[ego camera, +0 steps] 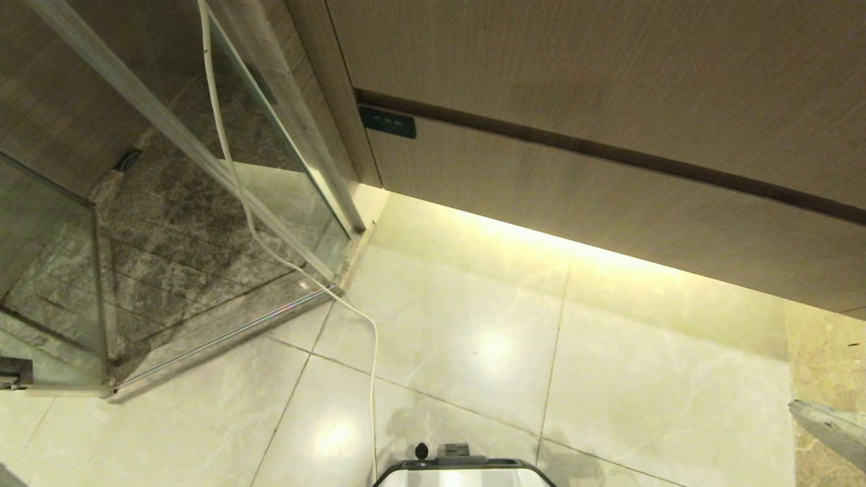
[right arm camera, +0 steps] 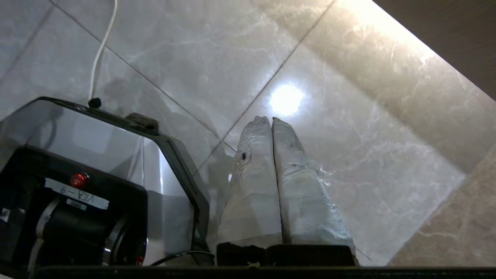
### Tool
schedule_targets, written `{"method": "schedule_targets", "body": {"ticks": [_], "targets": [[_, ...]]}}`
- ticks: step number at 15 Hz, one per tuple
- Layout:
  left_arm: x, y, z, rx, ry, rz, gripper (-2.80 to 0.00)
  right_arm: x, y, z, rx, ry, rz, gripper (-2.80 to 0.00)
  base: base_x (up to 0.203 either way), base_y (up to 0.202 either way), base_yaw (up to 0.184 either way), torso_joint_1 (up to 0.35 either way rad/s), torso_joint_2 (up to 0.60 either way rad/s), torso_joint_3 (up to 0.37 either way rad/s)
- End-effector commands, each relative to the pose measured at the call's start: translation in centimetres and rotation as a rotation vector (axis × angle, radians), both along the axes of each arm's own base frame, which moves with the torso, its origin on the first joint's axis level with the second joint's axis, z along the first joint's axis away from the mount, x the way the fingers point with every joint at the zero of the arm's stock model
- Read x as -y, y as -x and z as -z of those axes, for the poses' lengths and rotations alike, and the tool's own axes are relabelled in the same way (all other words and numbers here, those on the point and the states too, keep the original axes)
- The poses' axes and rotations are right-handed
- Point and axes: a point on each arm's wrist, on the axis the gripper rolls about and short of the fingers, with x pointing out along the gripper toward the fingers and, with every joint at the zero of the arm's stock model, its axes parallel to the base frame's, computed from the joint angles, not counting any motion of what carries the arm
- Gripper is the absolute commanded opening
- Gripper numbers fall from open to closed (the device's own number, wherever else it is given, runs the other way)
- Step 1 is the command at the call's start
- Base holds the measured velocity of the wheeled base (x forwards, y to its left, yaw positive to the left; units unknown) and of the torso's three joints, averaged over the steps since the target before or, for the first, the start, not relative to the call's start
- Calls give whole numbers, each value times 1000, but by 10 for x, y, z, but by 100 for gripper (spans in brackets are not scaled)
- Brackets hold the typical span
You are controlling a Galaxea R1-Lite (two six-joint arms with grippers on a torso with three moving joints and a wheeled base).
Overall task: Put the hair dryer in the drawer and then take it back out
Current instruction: Pull open the drawer
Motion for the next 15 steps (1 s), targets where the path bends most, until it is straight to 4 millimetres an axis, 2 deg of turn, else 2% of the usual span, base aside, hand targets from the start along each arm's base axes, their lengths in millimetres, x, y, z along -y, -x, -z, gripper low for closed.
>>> {"method": "schedule_targets", "body": {"ticks": [1,3,8,9,11,13,15], "targets": [[0,0,0,-2,0,0,-280,13,35,13,137,-72,-2,-280,0,0,0,0,0,0],[0,0,0,-2,0,0,-280,21,55,29,220,-153,-3,-280,0,0,0,0,0,0],[0,0,0,-2,0,0,-280,30,80,69,340,-254,-72,-280,0,0,0,0,0,0],[0,0,0,-2,0,0,-280,30,81,71,346,-255,-81,-280,0,0,0,0,0,0],[0,0,0,-2,0,0,-280,29,84,64,372,-249,-23,-280,0,0,0,0,0,0],[0,0,0,-2,0,0,-280,27,80,74,358,-234,6,-280,0,0,0,0,0,0],[0,0,0,-2,0,0,-280,26,80,71,411,-238,-20,-280,0,0,0,0,0,0]]}}
